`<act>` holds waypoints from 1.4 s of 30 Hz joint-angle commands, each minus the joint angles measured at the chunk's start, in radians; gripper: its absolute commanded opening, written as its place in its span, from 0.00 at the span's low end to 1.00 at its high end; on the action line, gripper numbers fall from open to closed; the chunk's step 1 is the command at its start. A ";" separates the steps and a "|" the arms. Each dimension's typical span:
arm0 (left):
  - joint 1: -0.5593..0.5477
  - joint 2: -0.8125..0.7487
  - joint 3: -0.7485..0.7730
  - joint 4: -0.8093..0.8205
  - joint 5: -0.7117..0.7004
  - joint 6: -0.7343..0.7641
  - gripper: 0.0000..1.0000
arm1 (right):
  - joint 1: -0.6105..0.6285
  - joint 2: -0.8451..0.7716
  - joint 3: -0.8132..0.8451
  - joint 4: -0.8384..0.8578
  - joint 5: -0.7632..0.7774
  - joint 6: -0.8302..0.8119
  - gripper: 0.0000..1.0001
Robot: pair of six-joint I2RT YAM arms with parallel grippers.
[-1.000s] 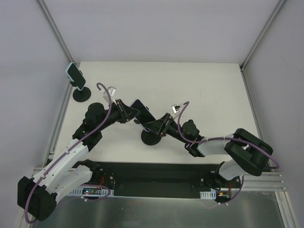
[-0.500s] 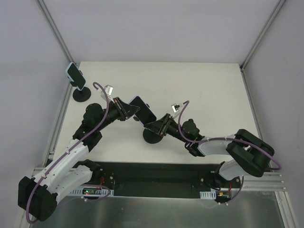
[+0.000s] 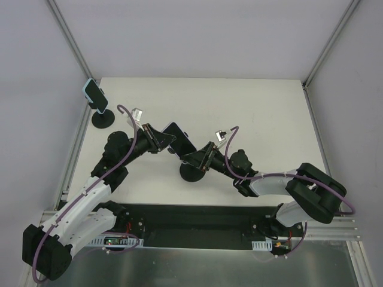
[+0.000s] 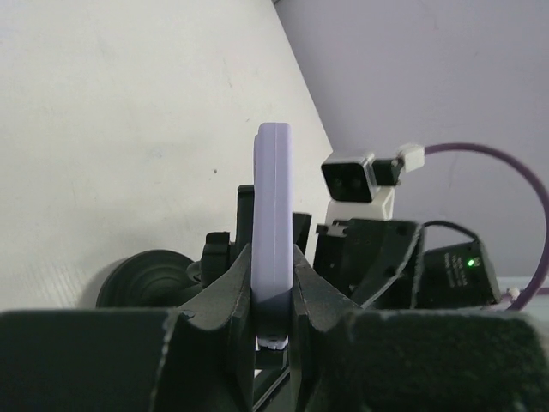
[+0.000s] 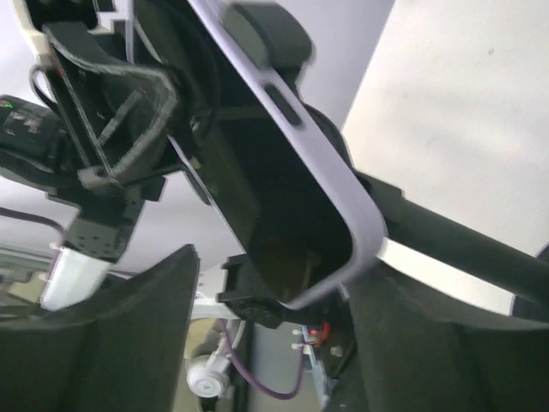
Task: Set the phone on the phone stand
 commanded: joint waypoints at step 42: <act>1.048 0.190 0.415 -0.091 0.391 0.597 0.00 | -0.460 -0.237 0.067 -0.131 -0.752 -0.297 0.97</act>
